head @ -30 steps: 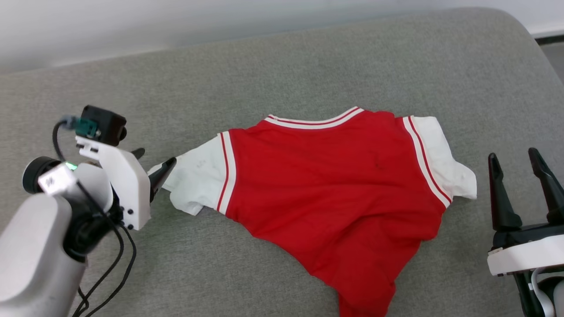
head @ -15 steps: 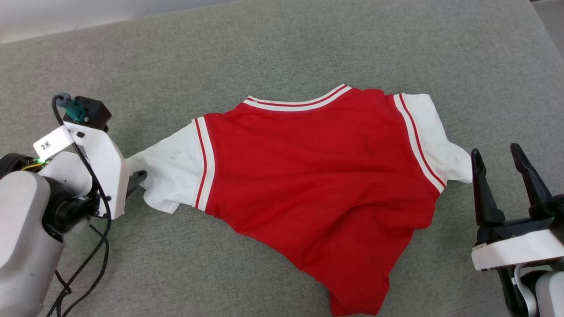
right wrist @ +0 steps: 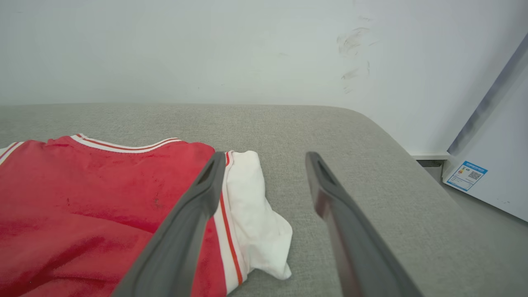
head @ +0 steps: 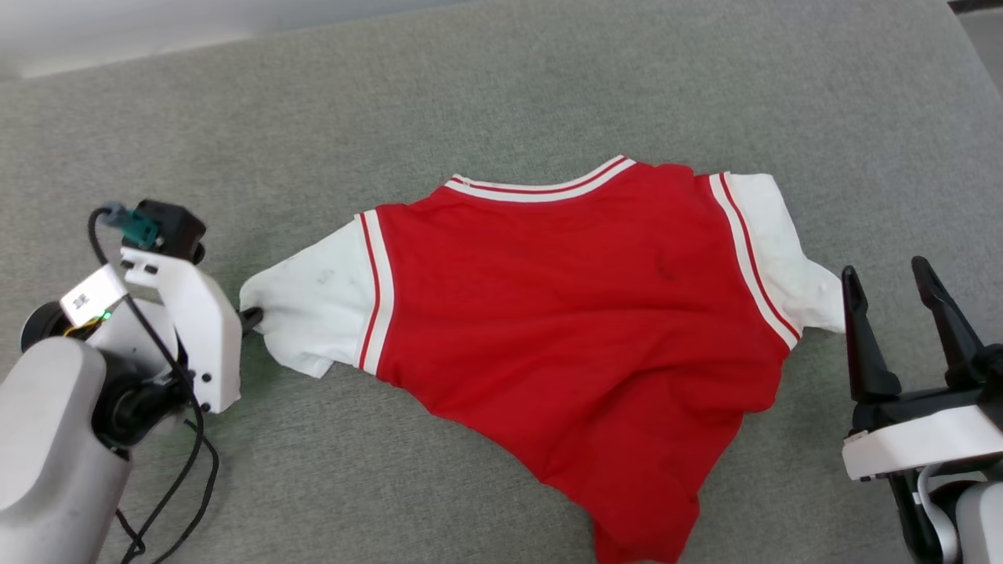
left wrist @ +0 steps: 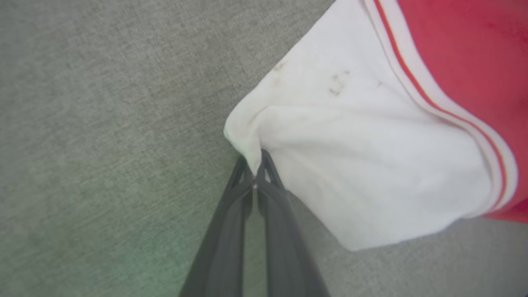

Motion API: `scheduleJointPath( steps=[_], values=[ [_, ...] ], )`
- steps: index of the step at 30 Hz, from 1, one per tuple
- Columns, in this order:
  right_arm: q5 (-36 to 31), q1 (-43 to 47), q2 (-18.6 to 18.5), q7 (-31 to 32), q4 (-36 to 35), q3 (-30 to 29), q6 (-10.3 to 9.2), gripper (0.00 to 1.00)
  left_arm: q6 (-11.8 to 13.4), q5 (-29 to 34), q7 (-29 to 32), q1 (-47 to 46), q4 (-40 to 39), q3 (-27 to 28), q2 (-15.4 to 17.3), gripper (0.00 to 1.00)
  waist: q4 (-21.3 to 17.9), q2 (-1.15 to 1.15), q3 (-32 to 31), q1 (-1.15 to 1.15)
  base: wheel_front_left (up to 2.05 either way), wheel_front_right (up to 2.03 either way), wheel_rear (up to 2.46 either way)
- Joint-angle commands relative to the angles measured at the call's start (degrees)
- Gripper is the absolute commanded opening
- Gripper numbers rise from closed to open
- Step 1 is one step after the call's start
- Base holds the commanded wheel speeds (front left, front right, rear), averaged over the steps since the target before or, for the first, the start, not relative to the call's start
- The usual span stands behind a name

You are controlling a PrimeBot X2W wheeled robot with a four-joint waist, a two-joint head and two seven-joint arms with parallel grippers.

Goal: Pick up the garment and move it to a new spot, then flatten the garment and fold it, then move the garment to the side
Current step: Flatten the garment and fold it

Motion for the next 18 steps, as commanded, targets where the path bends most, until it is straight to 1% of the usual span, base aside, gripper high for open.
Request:
scheduleJointPath(
  steps=[1, 2, 4, 6, 8, 11, 15, 16, 18],
  values=[
    [0.09, 0.13, -0.48, 0.26, 0.06, -0.37, -0.04, 1.0, 0.27, 0.01, -0.48, 2.36, 1.29, 0.2, 0.65, 0.0, 0.71, 0.0, -1.01, -0.01, 0.0, 0.0, 0.0],
    [0.12, 0.67, -0.78, 0.73, 0.17, -0.58, -0.04, 1.0, 0.67, 0.45, -2.86, 2.86, 1.09, 1.31, 1.55, 0.0, 1.28, 0.0, -2.02, -0.01, 0.0, 0.0, 0.0],
    [0.39, 1.27, -1.26, 1.69, 0.43, -0.6, -0.04, 1.0, 1.67, 0.75, -5.32, 3.77, -0.19, 2.49, 1.73, 0.0, 1.93, 0.0, -3.18, -0.01, 0.0, 0.0, 0.0],
    [0.63, 1.79, -2.12, 3.23, 0.53, -0.17, -0.04, 1.0, 3.29, 0.01, -7.77, 5.07, -2.13, 4.44, 1.58, 0.0, 2.59, 0.0, -4.2, -0.01, 0.0, 0.0, 0.0],
    [1.38, 2.43, -2.95, 5.21, 0.3, 0.32, -0.04, 1.0, 4.21, -0.47, -9.5, 7.24, -4.93, 5.86, 2.04, 0.0, 3.4, 0.0, -5.03, -0.01, 0.0, 0.0, 0.0],
    [2.77, 3.25, -5.33, 9.19, -0.56, 1.01, -0.04, 1.0, 5.09, -1.0, -11.45, 10.27, -10.51, 7.5, 2.88, 0.0, 4.92, 0.0, -5.79, -0.01, 0.0, 0.0, 0.0],
    [5.87, 2.81, -9.57, 17.4, -2.36, 2.0, -0.04, 1.0, 6.14, -0.91, -12.28, 13.85, -18.91, 8.55, 3.98, 0.0, 6.99, 0.0, -5.84, -0.01, 0.0, 0.0, 0.0],
    [7.71, 1.62, -12.15, 22.9, -3.81, 2.69, -0.04, 1.0, 6.76, -0.71, -12.37, 15.21, -23.25, 8.9, 4.46, 0.0, 7.98, 0.0, -5.46, -0.01, 0.0, 0.0, 0.0],
    [9.52, 0.27, -15.04, 29.26, -4.94, 3.28, -0.04, 1.0, 7.24, -0.57, -11.83, 16.35, -27.3, 8.74, 4.66, 0.0, 8.98, 0.0, -4.89, -0.01, 0.0, 0.0, 0.0]
  ],
)
